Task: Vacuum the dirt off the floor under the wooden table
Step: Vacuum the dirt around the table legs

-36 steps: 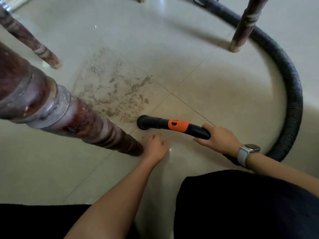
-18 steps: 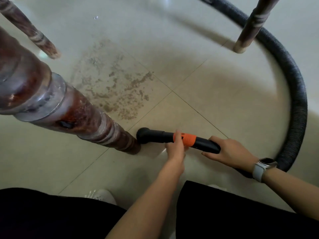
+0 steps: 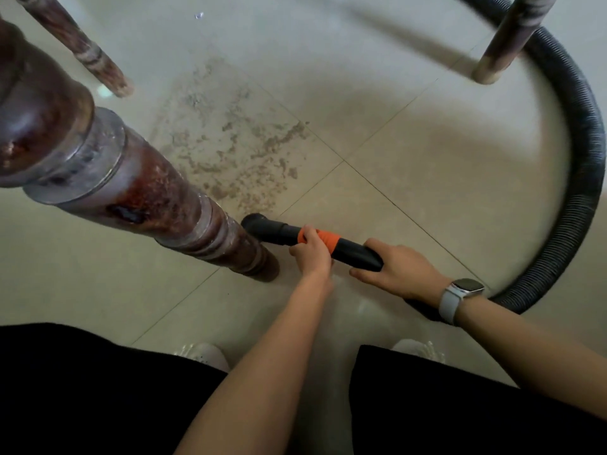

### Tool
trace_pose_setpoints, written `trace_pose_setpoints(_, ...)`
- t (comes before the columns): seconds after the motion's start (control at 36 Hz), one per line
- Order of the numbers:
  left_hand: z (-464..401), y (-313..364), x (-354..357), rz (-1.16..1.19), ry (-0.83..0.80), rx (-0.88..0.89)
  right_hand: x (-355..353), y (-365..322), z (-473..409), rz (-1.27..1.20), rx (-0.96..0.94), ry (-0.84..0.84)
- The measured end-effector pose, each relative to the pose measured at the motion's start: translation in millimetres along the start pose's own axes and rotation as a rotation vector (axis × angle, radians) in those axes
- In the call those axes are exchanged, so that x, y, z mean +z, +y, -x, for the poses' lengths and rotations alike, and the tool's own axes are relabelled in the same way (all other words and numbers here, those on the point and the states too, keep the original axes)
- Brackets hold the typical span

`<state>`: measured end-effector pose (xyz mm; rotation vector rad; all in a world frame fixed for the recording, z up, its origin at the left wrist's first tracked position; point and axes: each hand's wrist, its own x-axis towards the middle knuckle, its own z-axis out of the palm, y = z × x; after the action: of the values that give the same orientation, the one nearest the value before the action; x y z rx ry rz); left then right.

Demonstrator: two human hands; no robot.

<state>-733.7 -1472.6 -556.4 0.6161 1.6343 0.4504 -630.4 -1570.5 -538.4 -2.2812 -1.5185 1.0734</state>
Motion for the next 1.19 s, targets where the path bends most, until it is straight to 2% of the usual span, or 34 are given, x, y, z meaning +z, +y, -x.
trace_pose_setpoints(0.08, -1.2, -4.6, 3.5, 0.016, 0.031, -0.006, -7.5, 2.5, -2.7, -0.227, 0.033, -0.155)
trace_pose_setpoints(0.14, -1.4, -5.1, 5.9, 0.034, 0.017, -0.014, -10.7, 1.7, -4.9, -0.262, 0.028, -0.187)
trace_pose_setpoints(0.33, -1.3, 8.1, 19.7, 0.033, -0.020, 0.023, -14.1, 0.6, -11.1, -0.118, 0.045, -0.017)
trace_pose_setpoints(0.56, 9.9, -1.2, 50.4, 0.008, -0.066, 0.010, -23.8, 31.9, 1.3, -0.125, 0.088, 0.007)
trace_pose_setpoints(0.89, 13.8, 19.0, 89.0, -0.131, -0.197, 0.045, -29.5, 52.9, -2.9, -0.160, 0.187, 0.195)
trace_pose_setpoints(1.19, -2.1, 35.8, 86.9, -0.187, -0.280, 0.043, -34.5, 42.1, -21.9, -0.367, 0.201, 0.137)
